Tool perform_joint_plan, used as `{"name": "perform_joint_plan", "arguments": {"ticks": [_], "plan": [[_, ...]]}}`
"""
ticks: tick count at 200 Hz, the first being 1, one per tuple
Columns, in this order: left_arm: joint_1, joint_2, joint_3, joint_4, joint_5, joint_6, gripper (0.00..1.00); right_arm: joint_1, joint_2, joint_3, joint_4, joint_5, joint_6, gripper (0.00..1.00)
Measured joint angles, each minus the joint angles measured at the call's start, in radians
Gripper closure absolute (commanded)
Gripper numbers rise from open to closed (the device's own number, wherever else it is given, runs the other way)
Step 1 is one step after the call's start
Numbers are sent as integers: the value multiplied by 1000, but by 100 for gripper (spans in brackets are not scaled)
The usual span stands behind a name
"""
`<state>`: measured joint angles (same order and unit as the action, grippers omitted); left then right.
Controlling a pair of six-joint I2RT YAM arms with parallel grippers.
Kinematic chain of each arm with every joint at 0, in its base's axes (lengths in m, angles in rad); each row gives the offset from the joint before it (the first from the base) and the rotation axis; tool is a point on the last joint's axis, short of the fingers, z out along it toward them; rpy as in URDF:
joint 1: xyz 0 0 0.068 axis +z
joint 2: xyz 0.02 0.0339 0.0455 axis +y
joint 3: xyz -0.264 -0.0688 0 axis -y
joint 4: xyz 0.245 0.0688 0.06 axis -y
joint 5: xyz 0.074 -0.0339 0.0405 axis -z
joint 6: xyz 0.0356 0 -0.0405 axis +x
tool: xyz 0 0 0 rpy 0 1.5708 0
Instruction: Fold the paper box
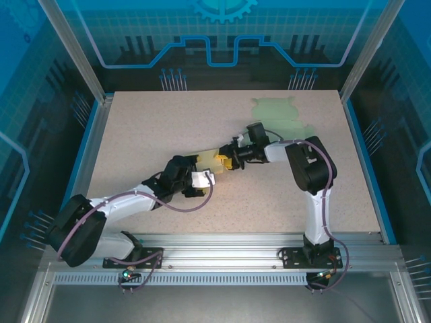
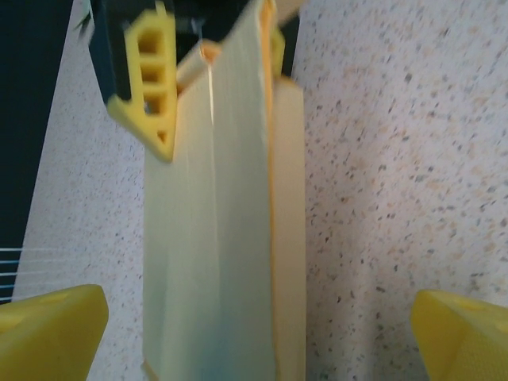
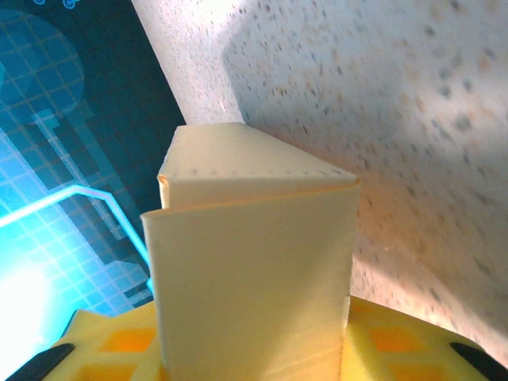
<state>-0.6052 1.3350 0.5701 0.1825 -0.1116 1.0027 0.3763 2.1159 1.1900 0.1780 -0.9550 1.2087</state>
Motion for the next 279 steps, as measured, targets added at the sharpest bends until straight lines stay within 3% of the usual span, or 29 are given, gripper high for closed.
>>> {"name": "perform_joint_plan", "arguments": {"ticks": [20,44,76,99,145,167,183,194,239,279], "plan": [[-4,31,-2,34,-43,13,1,-11,-33,-25,-30,-19,8,60],[-6,79,-2,79,-93,25,8,-18,-68,-46,-79,-23,3,60],[-8,150,9,114,-142,48,29,-32,-87,-61,-132,3,-14,60],[-9,156,23,111,-145,41,51,-42,-90,-67,-154,4,-31,60],[-15,153,74,17,-119,34,56,-56,-104,-78,-177,-8,-31,54],[-15,138,116,-73,-97,14,58,-57,-108,-79,-193,-19,-46,43],[-14,127,169,-159,-68,-3,69,-57,-116,-81,-208,-23,-77,34],[-13,126,212,-236,-40,-23,70,-61,-130,-90,-217,-22,-90,29],[15,126,407,-538,116,-94,71,-121,-245,-146,-270,-5,-162,21],[98,217,644,-827,301,-149,69,-214,-376,-158,-384,87,-288,23]]}}
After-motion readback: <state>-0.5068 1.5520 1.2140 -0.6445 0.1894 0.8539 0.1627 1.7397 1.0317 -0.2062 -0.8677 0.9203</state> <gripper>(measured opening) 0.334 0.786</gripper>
